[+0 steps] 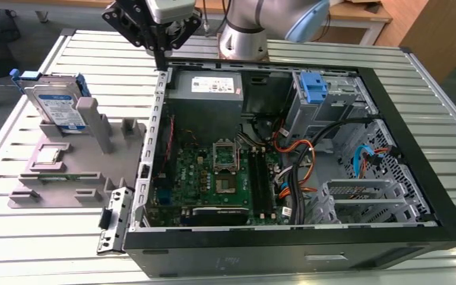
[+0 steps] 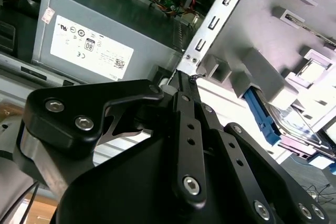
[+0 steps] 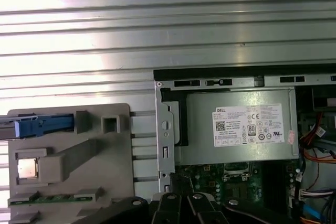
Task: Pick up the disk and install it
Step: 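Reach for the disk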
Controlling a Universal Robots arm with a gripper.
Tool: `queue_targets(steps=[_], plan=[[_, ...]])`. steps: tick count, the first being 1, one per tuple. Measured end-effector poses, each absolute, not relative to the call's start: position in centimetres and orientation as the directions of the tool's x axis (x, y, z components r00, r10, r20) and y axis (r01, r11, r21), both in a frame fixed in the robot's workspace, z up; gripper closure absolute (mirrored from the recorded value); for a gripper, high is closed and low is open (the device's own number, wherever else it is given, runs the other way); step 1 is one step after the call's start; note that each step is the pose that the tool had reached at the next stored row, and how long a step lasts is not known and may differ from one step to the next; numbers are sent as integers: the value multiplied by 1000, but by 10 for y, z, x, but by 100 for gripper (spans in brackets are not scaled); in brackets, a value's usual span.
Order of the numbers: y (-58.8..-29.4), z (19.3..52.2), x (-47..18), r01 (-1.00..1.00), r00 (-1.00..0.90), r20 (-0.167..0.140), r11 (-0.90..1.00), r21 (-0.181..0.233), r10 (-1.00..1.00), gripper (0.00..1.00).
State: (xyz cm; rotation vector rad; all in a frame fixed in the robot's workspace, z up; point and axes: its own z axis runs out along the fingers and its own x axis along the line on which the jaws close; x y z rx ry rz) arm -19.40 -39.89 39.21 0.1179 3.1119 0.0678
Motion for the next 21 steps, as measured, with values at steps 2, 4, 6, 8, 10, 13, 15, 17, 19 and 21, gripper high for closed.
queue_targets(steps=[2, 4, 6, 8, 10, 13, 15, 17, 19, 21], plan=[[-399, 392, -200, 75, -997, -25, 996, 44, 76, 90], [-399, 392, -205, 75, -997, -25, 996, 44, 76, 90], [-399, 392, -211, 75, -997, -25, 996, 44, 76, 90], [-399, 391, -218, 75, -997, -25, 996, 44, 76, 90], [-399, 391, -225, 75, -997, -25, 996, 44, 76, 90], [-399, 391, -232, 75, -997, -25, 996, 44, 76, 90], [-399, 391, -236, 75, -997, -25, 996, 44, 76, 90], [-399, 391, -241, 75, -997, -25, 996, 44, 76, 90], [-399, 391, -247, 75, -997, -25, 996, 44, 76, 90], [-399, 391, -251, 75, -997, -25, 996, 44, 76, 90]])
